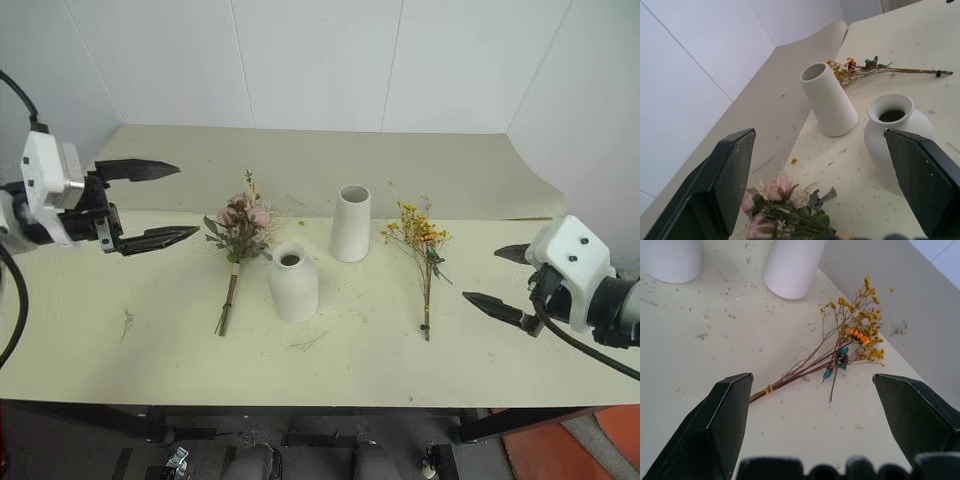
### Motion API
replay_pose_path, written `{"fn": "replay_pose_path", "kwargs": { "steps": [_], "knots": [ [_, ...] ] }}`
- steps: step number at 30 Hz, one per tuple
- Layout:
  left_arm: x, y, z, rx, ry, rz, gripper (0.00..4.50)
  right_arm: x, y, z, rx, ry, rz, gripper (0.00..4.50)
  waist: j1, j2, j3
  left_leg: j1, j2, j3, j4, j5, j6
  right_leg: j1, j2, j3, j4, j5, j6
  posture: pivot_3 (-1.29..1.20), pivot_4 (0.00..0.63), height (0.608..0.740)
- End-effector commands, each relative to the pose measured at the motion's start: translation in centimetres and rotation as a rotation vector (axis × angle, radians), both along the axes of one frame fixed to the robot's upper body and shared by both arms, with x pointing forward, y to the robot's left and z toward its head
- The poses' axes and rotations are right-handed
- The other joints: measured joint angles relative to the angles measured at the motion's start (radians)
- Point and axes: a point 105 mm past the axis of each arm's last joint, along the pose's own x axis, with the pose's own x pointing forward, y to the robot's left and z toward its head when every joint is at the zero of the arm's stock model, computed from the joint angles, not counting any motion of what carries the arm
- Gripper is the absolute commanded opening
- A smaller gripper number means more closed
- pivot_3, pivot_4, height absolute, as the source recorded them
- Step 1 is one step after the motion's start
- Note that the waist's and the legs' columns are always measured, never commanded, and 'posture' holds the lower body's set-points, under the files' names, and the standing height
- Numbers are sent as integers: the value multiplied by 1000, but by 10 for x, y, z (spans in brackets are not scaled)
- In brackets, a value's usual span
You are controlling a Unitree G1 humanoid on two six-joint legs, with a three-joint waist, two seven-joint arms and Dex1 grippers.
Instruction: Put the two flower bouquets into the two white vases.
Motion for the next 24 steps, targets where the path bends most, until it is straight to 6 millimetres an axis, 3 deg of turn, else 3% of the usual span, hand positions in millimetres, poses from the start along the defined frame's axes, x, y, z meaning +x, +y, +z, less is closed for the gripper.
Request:
{"fn": "replay_pose_path", "kwargs": {
  "steps": [1, 4, 14, 19, 24],
  "knots": [
    [-4, 1, 8, 8, -33, -15, 4482, -1, 1, 15, -14, -66, -9, 4500, -5, 0, 0, 0, 0, 0, 0, 0, 0, 0, 0, 0, 0, 0, 0, 0, 150, 740],
    [-1, 6, 2, 16, -25, 1, 4482, 3, 1, 16, -21, -72, -26, 4500, -8, 0, 0, 1, 0, 0, 0, 0, 0, 0, 0, 0, 0, 0, 0, 0, 150, 740],
    [-1, -8, 0, -3, -30, -30, 4482, 5, -7, 12, -36, -27, -77, 4500, -2, 0, 0, 0, 0, 0, 0, 0, 0, 0, 0, 0, 0, 0, 0, 0, 150, 740],
    [7, -19, -2, 26, -30, -72, 4482, 34, 12, -15, 13, 79, -153, 4500, -10, 0, 0, 2, 0, 0, 0, 0, 0, 1, 1, 1, 1, 0, 0, 0, 150, 740],
    [10, -29, -8, 54, -21, -112, 4482, 79, 17, -36, 47, 129, -350, 4500, -16, 0, 0, 1, -1, 0, 0, 0, 0, -1, 1, 2, 1, 0, 0, 0, 150, 740]
  ]
}}
